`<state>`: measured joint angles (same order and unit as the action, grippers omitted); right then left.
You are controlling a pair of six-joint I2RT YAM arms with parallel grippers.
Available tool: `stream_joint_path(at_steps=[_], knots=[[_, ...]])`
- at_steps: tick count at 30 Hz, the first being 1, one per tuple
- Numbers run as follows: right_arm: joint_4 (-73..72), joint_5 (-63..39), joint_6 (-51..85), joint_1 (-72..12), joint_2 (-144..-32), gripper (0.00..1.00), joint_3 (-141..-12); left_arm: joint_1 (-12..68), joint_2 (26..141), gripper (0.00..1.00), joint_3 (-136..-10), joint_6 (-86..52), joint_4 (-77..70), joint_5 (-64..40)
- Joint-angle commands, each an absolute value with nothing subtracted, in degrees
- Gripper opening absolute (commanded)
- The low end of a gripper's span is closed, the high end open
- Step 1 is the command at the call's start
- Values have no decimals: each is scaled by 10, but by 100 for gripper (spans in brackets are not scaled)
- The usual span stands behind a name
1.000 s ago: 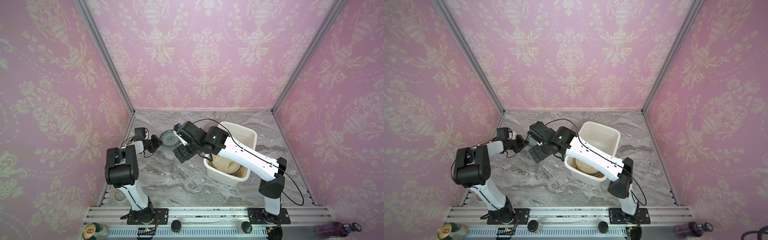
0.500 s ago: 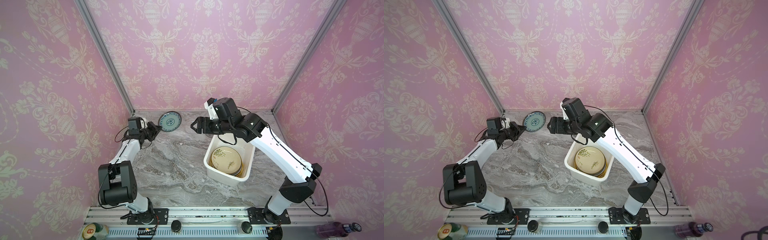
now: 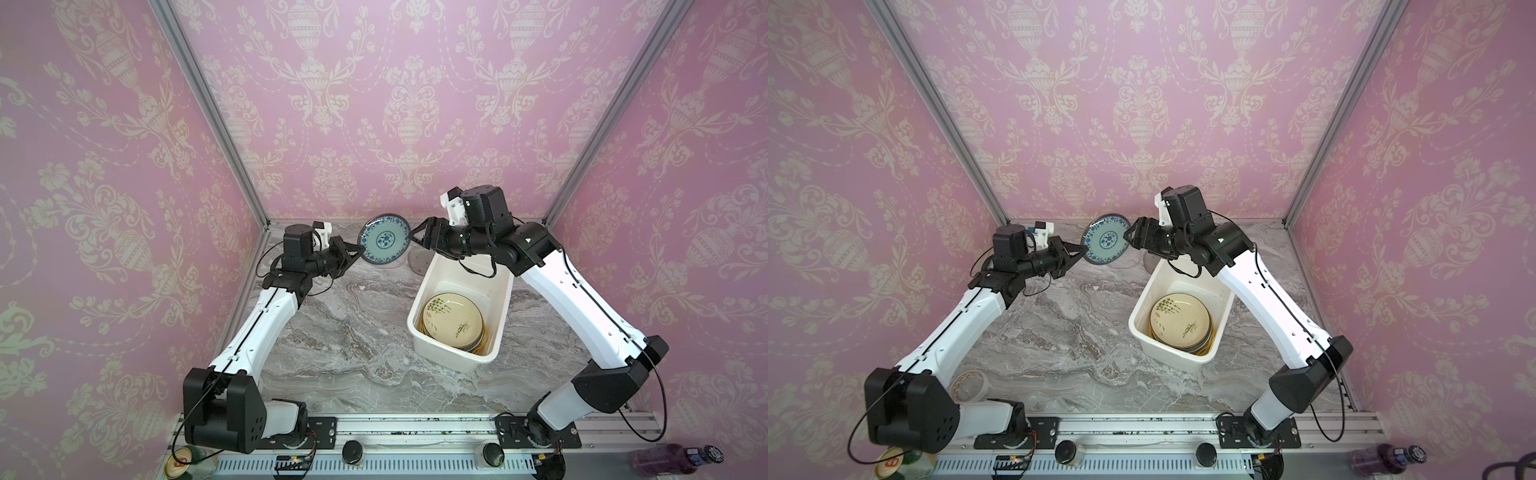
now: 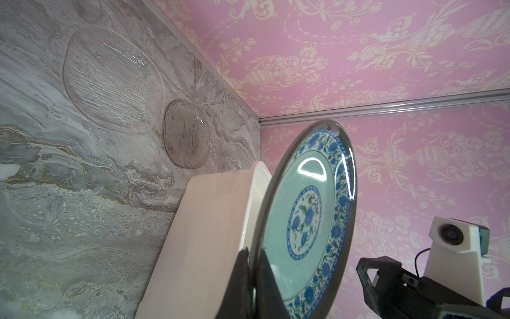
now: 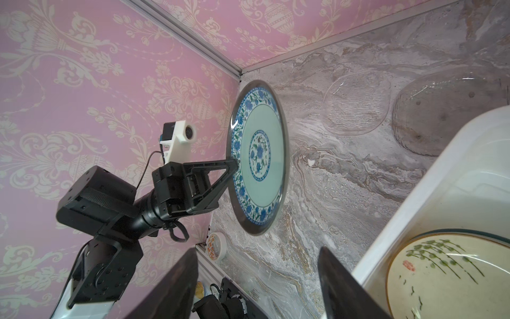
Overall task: Place the plates into the plastic bin on the countertop
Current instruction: Place the plate in the plastic bin.
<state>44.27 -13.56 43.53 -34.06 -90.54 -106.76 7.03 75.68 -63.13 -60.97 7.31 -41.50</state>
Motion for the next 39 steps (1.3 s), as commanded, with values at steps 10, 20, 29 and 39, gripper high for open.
stream_joint_path(at_steps=[10,20,29,39], knots=[[376,-179,430,-322,-849,57,-979,137,738,0,-711,-569,212,-393],[339,-162,444,-321,-840,32,-945,195,758,0,-728,-585,206,-371],[316,-143,452,-320,-816,13,-899,215,783,0,-754,-586,209,-382],[357,-82,454,-312,-787,0,-895,228,774,24,-736,-591,190,-349]])
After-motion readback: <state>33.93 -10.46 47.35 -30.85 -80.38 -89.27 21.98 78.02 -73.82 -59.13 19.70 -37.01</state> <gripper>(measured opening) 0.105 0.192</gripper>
